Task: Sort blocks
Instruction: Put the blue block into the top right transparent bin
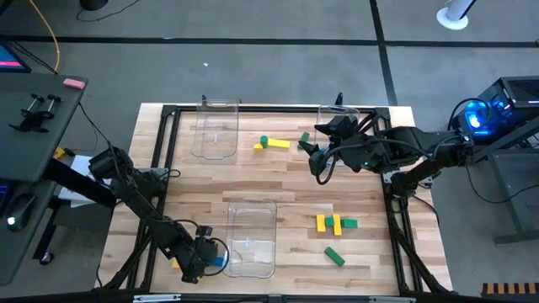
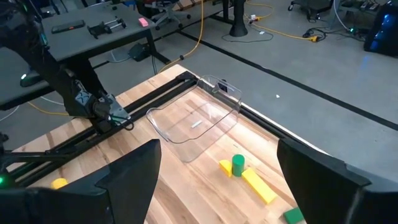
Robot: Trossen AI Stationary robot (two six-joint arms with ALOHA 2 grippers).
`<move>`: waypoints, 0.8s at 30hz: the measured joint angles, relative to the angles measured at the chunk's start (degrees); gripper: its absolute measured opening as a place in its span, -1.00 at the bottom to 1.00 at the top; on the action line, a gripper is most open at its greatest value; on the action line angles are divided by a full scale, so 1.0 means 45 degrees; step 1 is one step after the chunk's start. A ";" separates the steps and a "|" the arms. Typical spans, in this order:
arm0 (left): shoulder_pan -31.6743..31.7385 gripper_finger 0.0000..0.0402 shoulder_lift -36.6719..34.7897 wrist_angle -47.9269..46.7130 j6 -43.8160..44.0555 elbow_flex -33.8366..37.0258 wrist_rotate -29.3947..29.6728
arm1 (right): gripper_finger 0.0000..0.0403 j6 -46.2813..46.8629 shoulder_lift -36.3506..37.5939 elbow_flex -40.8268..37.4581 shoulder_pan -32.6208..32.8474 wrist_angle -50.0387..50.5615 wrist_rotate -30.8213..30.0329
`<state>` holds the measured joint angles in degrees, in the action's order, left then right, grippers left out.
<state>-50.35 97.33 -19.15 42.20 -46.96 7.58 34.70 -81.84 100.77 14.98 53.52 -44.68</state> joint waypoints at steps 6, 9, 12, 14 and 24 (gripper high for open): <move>0.0061 -0.66 -0.0856 -0.0646 0.0313 0.0094 -0.0354 | 0.58 -0.0010 0.0000 0.0000 0.0000 0.0023 0.0037; 0.0151 -0.66 -0.2074 -0.2479 0.1000 0.0075 -0.0660 | 0.58 -0.0023 0.0000 0.0000 0.0000 0.0024 0.0037; 0.0327 -0.66 -0.3696 -0.5116 0.1696 0.0100 -0.0530 | 0.58 -0.0029 0.0000 0.0000 0.0000 0.0019 0.0037; 0.0641 -0.66 -0.4964 -0.6350 0.2342 0.0081 0.0148 | 0.58 -0.0029 0.0000 0.0000 0.0000 -0.0010 0.0037; 0.5047 -0.66 -0.9173 -0.5235 0.0045 0.0078 0.4626 | 0.58 0.0343 0.0000 0.0000 0.0005 -0.0311 0.0032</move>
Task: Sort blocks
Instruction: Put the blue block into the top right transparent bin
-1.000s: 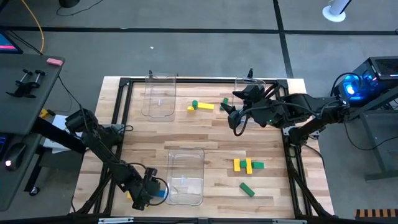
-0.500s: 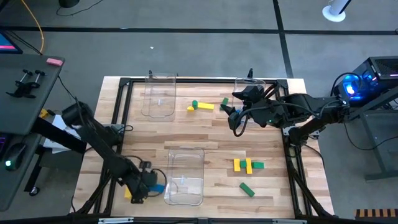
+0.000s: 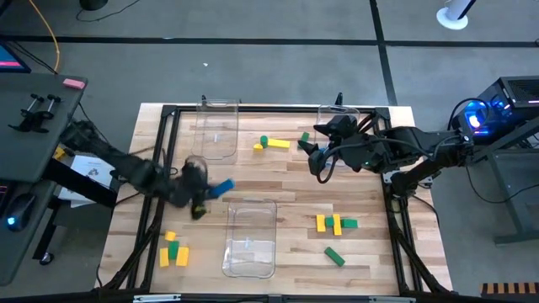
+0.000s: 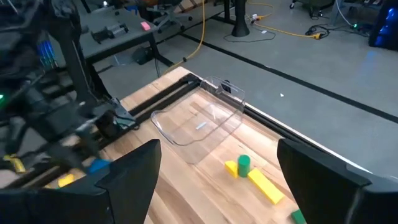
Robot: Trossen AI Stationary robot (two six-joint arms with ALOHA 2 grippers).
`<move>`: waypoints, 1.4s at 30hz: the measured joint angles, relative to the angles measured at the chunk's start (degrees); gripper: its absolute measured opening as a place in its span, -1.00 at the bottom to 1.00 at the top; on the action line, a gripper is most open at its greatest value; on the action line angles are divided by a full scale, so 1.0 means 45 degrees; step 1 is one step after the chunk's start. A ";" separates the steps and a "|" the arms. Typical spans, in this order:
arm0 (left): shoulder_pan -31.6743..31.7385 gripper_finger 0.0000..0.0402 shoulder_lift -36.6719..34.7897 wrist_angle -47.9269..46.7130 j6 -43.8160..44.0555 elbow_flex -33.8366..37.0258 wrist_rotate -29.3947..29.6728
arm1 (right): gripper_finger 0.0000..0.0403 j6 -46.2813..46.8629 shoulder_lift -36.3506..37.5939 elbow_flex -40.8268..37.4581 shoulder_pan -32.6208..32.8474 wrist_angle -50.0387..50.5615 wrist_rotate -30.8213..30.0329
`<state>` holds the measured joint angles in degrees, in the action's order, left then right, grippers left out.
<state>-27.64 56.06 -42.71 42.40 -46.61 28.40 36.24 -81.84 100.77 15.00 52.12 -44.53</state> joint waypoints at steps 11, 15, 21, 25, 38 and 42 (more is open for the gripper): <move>0.6328 -0.66 0.4912 1.1041 -0.6274 -0.0705 -0.4070 | 0.58 0.0990 -0.0116 -0.0004 0.0005 -0.1314 -0.0597; 0.7444 -0.66 0.7835 1.1594 -0.7060 -0.2956 -0.5305 | 0.58 0.1674 -0.0236 -0.0005 0.0005 -0.1311 -0.1212; 0.8488 -0.66 1.1595 1.1475 -0.7778 -0.7194 -0.6090 | 0.58 0.2227 -0.0480 -0.0005 -0.0020 -0.1357 -0.1459; 0.8888 -0.54 1.3445 1.1312 -0.7727 -0.9670 -0.6066 | 0.58 0.2226 -0.0581 -0.0005 -0.0087 -0.1354 -0.1431; 0.9078 0.31 1.3795 0.6694 -0.8452 -1.2464 -0.7592 | 0.58 0.1604 -0.0593 -0.0005 -0.0083 -0.1336 -0.1355; 0.9175 0.33 1.2727 0.4154 -0.8228 -1.2476 -0.8969 | 0.58 0.1341 -0.0585 -0.0005 -0.0078 -0.1049 -0.1244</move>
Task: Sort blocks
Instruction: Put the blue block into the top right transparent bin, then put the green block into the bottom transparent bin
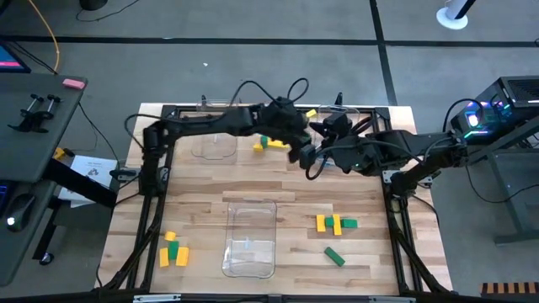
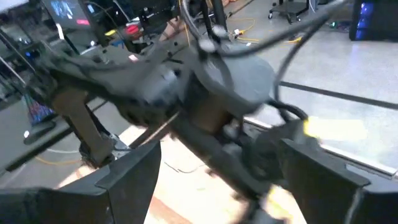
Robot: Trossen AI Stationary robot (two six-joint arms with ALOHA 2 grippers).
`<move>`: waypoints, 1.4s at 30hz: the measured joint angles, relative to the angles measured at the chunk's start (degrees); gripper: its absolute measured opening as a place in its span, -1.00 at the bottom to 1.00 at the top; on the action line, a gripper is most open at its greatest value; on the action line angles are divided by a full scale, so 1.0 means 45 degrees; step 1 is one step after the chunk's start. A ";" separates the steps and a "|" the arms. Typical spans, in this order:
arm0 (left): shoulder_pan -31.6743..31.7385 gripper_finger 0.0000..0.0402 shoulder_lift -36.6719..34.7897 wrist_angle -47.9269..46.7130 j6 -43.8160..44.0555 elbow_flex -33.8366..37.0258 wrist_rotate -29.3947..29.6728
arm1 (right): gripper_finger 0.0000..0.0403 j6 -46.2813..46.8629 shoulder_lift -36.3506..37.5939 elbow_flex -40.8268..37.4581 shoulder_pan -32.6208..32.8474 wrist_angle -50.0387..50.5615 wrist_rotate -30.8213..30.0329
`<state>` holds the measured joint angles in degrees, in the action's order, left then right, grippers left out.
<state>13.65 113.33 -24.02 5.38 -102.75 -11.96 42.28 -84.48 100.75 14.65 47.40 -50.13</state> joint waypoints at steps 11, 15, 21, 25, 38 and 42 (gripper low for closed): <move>-0.1948 0.26 -0.6266 0.2039 0.2429 0.7350 -0.1243 | 0.58 0.2350 -0.0041 -0.1334 0.1478 0.3594 0.5640; -0.3112 0.24 -0.8719 0.5103 0.4505 1.0476 0.0046 | 0.58 0.4701 -0.0068 -0.4193 0.2906 0.3420 0.8759; -0.4031 0.24 -1.0781 0.6341 0.5234 1.2594 0.2627 | 0.58 0.6271 -0.0172 -0.8102 0.4616 0.2425 1.1614; -0.4046 0.23 -1.1297 0.6390 0.4986 1.2690 0.2909 | 0.58 0.5145 -0.0159 -0.9525 0.4964 0.2831 1.0947; -0.4134 0.23 -1.1980 0.8441 0.4459 1.2675 0.2914 | 0.58 0.1094 -0.0150 -1.2759 0.4573 -0.0375 1.0859; -0.4314 0.23 -1.2009 0.8458 0.4803 1.2675 0.2909 | 0.58 0.1312 -0.0153 -1.3177 0.4569 -0.0791 1.0375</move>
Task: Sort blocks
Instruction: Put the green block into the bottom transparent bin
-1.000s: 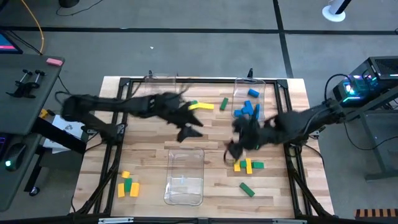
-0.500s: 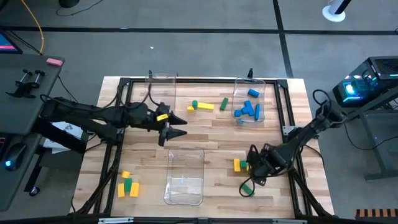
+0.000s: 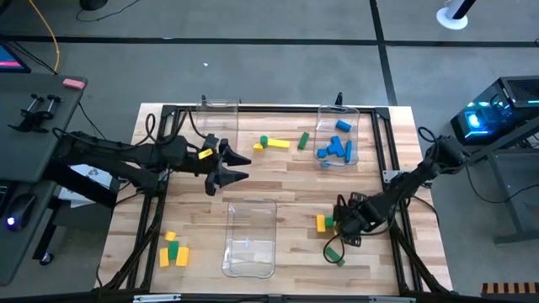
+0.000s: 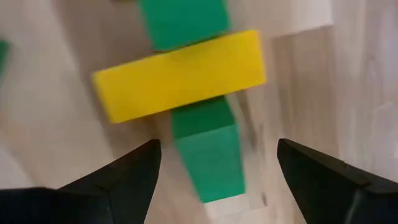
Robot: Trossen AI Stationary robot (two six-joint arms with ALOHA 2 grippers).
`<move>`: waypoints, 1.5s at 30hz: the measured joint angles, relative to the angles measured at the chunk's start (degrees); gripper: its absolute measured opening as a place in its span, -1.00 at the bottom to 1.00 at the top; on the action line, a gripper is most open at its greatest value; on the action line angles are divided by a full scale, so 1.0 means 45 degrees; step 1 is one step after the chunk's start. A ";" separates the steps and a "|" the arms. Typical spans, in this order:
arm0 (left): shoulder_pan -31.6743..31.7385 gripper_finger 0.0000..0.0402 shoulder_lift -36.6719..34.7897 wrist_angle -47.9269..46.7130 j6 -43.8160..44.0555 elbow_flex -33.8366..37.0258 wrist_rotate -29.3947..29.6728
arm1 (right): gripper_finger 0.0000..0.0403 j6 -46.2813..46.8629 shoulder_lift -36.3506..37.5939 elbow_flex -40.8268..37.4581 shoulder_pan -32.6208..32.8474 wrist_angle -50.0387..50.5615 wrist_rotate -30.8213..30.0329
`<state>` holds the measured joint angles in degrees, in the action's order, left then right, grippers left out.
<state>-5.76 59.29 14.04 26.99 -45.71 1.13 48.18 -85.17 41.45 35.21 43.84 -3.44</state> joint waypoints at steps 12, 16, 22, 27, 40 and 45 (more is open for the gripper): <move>-0.0048 0.23 -0.0673 0.3541 0.0541 0.0000 -0.1109 | -0.35 0.0756 0.0001 0.0281 0.0005 0.0418 0.0094; 0.0087 0.23 -0.1441 0.3738 -0.1068 -0.0005 -0.1122 | -0.91 0.0676 -0.0010 0.1132 0.0007 0.2000 0.0123; 0.0482 0.23 -0.2292 0.2560 -0.1462 -0.0010 -0.1075 | -0.85 0.0290 0.0039 0.3017 0.0007 0.3926 -0.0560; 0.0622 0.23 -0.2589 0.1301 -0.1184 -0.0005 -0.1044 | -0.84 -0.0016 0.0039 0.3539 -0.0001 0.3636 -0.0795; 0.0465 0.23 -0.2584 0.0094 0.0952 -0.0005 -0.1379 | -0.04 -0.2152 0.0039 0.1905 -0.1428 0.3000 0.0432; 0.0059 0.23 -0.2584 0.0052 0.0994 -0.0005 -0.1399 | 0.33 -0.4197 0.0034 0.1271 -0.2000 0.2489 0.0263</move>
<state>-5.50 47.66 14.28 31.46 -45.74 -5.17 29.30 -85.01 47.17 26.22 55.04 -2.26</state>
